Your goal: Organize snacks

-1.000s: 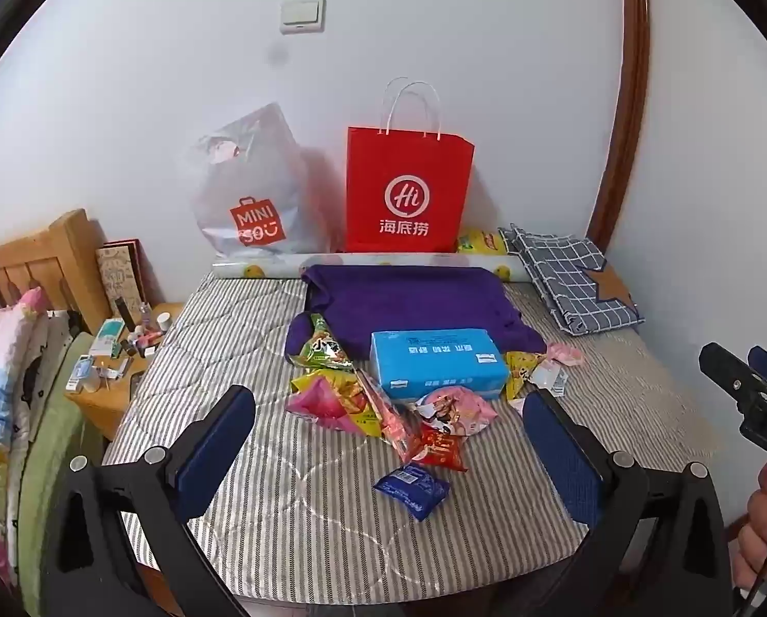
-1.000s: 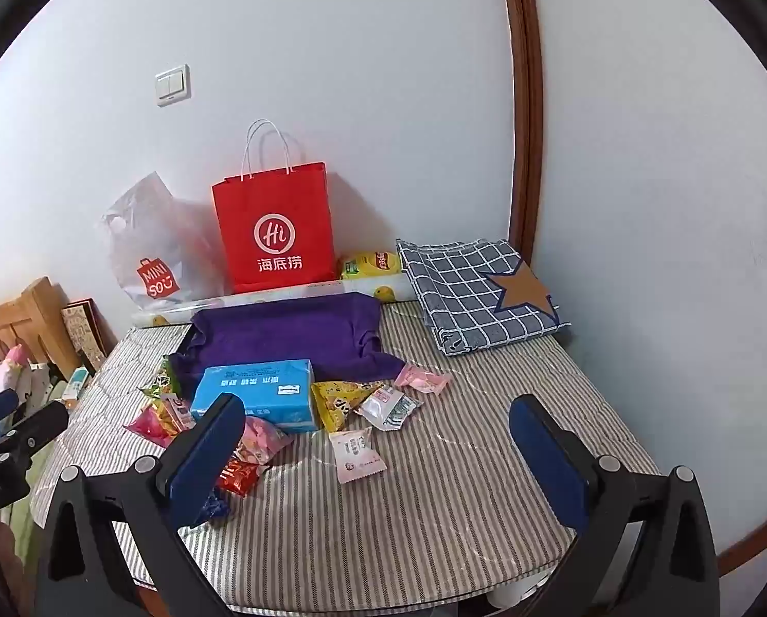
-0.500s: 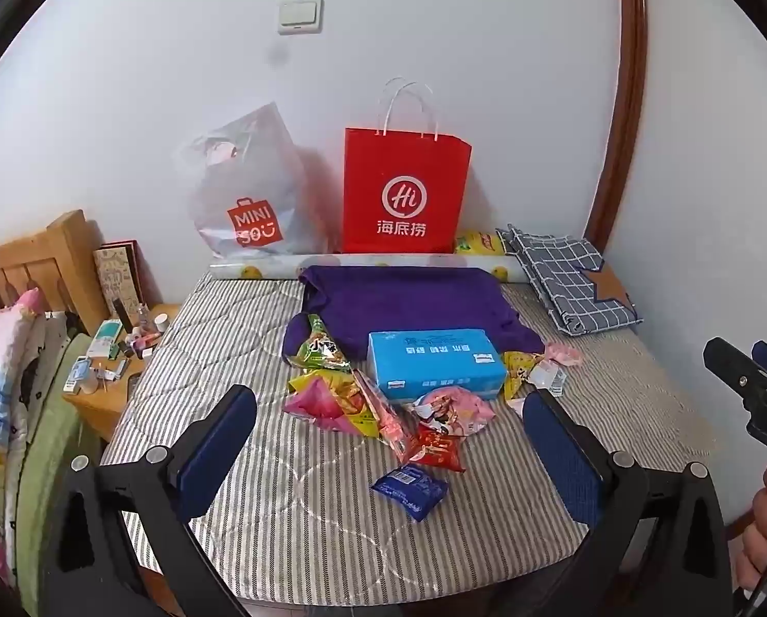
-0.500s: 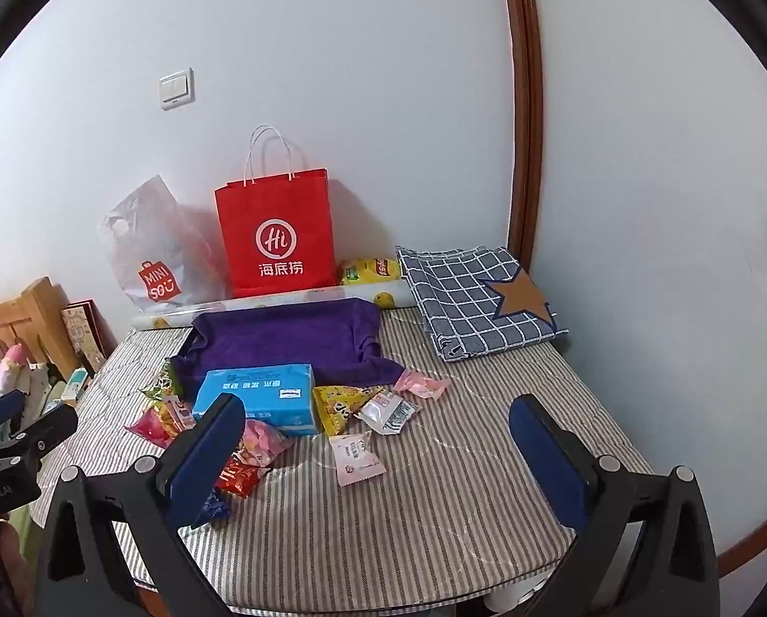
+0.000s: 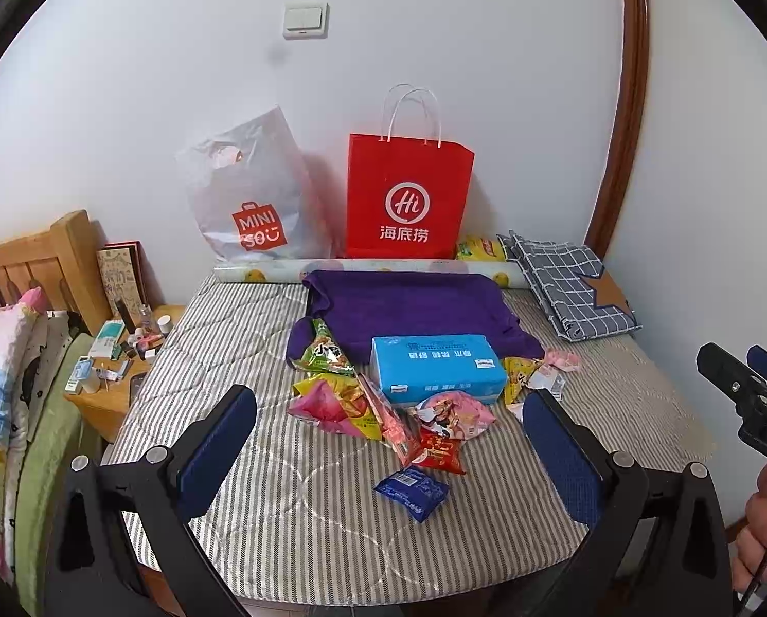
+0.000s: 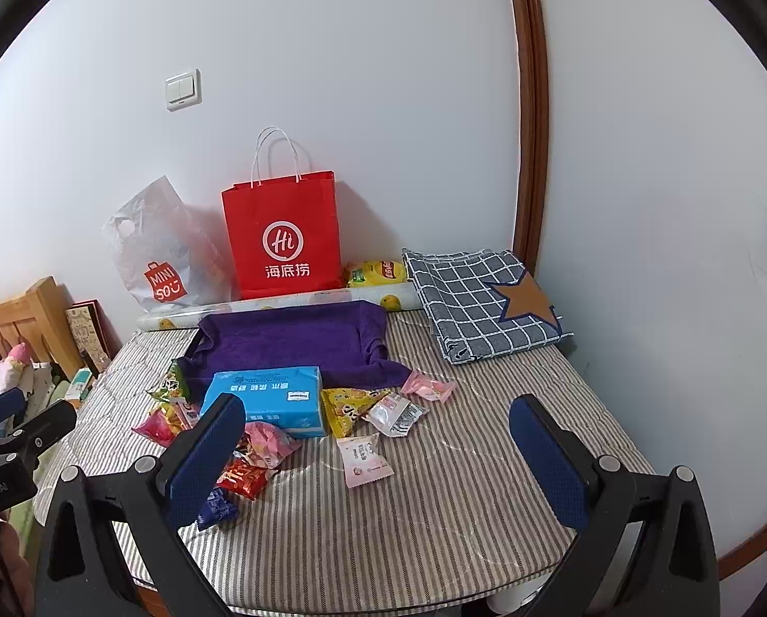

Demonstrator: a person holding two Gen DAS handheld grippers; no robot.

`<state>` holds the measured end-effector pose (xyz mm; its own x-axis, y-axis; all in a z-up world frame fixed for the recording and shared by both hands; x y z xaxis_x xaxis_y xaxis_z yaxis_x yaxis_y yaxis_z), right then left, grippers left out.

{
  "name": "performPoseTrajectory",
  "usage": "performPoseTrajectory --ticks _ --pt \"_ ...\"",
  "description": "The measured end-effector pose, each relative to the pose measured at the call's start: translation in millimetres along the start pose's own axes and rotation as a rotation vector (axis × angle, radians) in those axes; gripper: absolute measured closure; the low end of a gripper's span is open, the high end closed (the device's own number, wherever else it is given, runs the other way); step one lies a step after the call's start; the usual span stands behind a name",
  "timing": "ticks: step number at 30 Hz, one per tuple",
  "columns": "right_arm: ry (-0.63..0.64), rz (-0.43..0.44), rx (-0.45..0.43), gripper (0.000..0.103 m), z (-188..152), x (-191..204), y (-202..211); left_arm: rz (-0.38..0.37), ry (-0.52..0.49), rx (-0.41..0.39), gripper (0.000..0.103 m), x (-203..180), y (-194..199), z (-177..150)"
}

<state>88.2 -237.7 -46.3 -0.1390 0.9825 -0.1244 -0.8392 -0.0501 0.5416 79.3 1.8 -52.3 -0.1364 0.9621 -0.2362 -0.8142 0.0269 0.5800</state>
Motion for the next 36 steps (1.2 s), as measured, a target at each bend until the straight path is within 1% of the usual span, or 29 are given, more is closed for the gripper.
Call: performPoseTrajectory --ticks 36 --pt "-0.001 0.010 -0.006 0.000 -0.5 2.0 2.5 -0.003 0.000 0.003 0.000 -3.3 2.4 -0.9"
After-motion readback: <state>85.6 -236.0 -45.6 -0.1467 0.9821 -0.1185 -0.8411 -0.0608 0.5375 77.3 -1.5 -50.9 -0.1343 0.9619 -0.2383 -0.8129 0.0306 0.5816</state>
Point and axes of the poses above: each gripper's, at about its wrist camera, not at the fingertips, and y roughly against the way its jaws point, x to its left, z to its top, the point moved 10 cm from there along -y, roughly the way its jaws point, and after that the axes turned 12 degrees about y, right-handed, at the moved point
